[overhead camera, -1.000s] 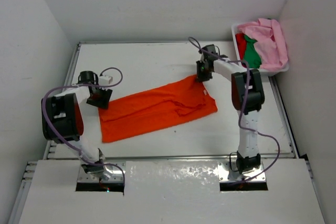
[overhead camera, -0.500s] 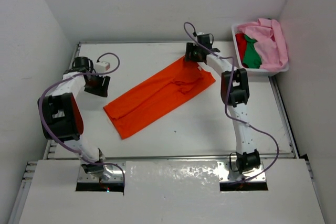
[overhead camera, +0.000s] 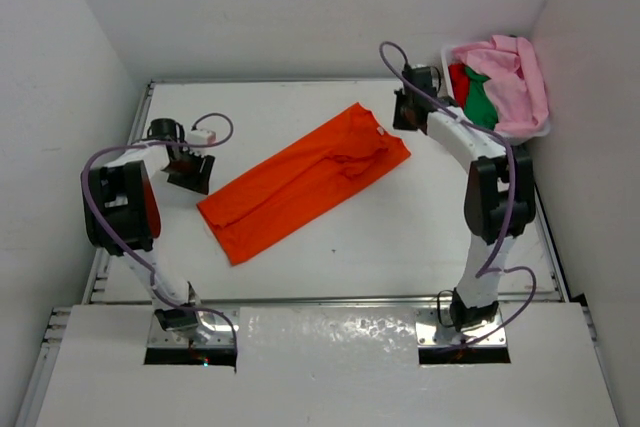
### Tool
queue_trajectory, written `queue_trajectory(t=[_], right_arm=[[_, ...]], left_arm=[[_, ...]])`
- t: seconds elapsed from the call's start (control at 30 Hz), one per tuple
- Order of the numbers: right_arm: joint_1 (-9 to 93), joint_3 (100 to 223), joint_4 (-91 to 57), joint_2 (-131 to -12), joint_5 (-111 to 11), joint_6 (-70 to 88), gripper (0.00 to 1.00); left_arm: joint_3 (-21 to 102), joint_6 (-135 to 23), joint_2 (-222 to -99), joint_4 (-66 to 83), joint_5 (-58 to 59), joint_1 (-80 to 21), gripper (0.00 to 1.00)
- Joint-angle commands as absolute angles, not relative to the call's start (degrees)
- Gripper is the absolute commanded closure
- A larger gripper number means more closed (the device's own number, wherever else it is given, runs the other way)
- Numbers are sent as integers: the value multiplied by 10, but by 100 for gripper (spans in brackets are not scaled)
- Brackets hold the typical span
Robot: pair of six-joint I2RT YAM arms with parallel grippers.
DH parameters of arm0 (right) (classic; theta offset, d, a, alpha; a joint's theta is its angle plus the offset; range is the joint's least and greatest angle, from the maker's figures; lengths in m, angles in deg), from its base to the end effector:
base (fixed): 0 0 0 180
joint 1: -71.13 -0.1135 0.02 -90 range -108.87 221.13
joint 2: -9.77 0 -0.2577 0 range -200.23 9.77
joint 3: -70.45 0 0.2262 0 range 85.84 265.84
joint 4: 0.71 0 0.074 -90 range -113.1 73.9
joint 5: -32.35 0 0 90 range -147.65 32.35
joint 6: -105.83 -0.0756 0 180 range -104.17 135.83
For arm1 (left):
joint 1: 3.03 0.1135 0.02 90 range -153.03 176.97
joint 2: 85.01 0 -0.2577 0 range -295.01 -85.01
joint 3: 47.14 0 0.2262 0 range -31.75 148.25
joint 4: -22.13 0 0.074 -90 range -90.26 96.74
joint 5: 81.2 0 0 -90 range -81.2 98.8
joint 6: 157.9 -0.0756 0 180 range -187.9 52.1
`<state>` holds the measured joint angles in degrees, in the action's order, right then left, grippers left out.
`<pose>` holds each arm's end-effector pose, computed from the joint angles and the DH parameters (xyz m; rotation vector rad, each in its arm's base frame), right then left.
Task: Fold and stack the t-shirts
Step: Rotate the tshirt 90 degrees
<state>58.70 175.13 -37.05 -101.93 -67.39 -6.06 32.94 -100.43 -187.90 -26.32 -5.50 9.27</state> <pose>0.4400 0.0839 0.2233 0.2756 2.2999 0.1060 0.3296 0.0528 0.1376 0.5375 2.6897 -0.1455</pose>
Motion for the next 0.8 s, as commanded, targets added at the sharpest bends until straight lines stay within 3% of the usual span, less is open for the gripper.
queue_trajectory(t=[0.0,0.13,0.33,0.4,0.57,0.63,0.77], right_arm=[[590,1679,-399,-1034,-702,-105,92],[594,1700,-416,-1092,-679,-120,100],[614,1742,-407,-1174,-638,-141,100],[617,1796,-393,-1221,-629,-133,100],[616,2073,-395,-1410,-577,-138,100],[616,2162,-328,-1457,-535,-175,100],[599,2124,-140,-1473,-581,-211,100]], left_arm=[[343,-1029,-1887,-234,-76,85,48],[295,-1059,-1876,-225,-85,73,49],[191,-1095,-1842,-188,-26,37,50],[154,-1110,-1836,-185,-17,23,50],[99,-1140,-1802,-206,-30,-30,50],[96,-1139,-1804,-223,-36,-94,49],[103,-1096,-1841,-230,-38,-201,49]])
